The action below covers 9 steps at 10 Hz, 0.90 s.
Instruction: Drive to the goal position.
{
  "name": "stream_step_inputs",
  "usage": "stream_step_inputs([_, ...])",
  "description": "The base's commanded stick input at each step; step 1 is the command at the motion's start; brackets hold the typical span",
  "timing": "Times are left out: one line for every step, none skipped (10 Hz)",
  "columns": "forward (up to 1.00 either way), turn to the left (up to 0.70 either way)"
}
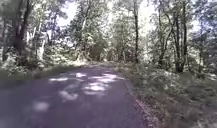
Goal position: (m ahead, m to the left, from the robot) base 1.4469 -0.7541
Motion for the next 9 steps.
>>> stream_step_inputs([0.45, 0.0])
stream_step_inputs([0.45, 0.0])
stream_step_inputs([0.45, 0.0])
stream_step_inputs([0.45, 0.0])
stream_step_inputs([0.45, 0.0])
stream_step_inputs([0.45, 0.0])
stream_step_inputs([0.45, 0.0])
stream_step_inputs([0.45, 0.0])
stream_step_inputs([0.45, 0.0])
